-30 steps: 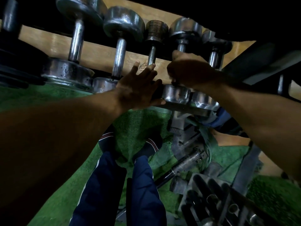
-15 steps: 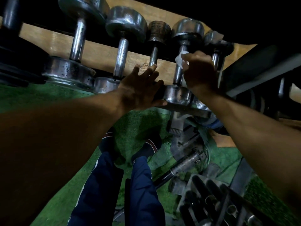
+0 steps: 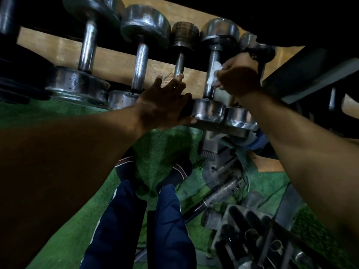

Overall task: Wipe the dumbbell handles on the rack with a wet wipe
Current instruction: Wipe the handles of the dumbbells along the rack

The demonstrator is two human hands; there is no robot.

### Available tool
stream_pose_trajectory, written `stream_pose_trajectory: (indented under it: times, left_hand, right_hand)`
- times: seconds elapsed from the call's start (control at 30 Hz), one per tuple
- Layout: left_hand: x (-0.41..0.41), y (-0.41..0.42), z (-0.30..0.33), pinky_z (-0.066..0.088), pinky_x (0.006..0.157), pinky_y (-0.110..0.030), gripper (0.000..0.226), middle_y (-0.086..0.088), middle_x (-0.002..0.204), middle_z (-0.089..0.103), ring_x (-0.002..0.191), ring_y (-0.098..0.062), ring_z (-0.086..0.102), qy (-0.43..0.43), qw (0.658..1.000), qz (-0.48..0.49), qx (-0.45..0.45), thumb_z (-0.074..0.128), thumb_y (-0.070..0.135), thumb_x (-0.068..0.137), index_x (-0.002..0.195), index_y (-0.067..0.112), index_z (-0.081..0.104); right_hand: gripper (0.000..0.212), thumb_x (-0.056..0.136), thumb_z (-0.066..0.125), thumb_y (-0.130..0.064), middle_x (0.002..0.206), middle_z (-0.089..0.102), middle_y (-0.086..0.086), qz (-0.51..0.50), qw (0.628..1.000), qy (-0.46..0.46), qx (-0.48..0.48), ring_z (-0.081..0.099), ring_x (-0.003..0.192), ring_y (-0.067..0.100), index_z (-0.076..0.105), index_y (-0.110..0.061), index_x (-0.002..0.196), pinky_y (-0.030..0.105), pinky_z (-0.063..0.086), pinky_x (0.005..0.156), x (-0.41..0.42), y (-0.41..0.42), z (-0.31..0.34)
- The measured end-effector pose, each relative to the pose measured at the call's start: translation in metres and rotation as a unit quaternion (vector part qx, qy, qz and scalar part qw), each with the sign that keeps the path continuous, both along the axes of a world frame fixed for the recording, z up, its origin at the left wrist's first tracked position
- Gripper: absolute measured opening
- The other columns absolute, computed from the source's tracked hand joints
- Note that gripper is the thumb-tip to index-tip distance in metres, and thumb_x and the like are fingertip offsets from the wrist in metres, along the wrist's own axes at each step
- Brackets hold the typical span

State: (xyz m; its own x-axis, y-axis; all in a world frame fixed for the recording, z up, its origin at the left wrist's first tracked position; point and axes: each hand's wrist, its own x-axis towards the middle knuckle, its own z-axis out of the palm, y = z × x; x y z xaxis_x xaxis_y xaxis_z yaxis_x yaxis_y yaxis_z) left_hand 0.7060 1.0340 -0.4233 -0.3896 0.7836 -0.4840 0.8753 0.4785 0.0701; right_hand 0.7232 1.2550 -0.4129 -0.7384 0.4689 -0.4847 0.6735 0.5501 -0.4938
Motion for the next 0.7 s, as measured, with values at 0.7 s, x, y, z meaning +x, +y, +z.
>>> stream_pose_trajectory:
  times: [0.7]
  left_hand:
    - [0.0,0.003,0.004,0.025,0.117,-0.062,0.099,-0.013,0.167,0.019,0.157,-0.03,0.002,-0.005,1.0,0.008,-0.007,0.0,0.083,0.084,0.154,0.02,0.03]
  right_hand:
    - [0.037,0.088,0.044,0.011,0.057,0.038,0.004,-0.114,0.972,-0.087,-0.184,0.037,0.038,0.011,0.044,-0.019,0.065,0.015,0.029,0.039,0.002,-0.002,-0.001]
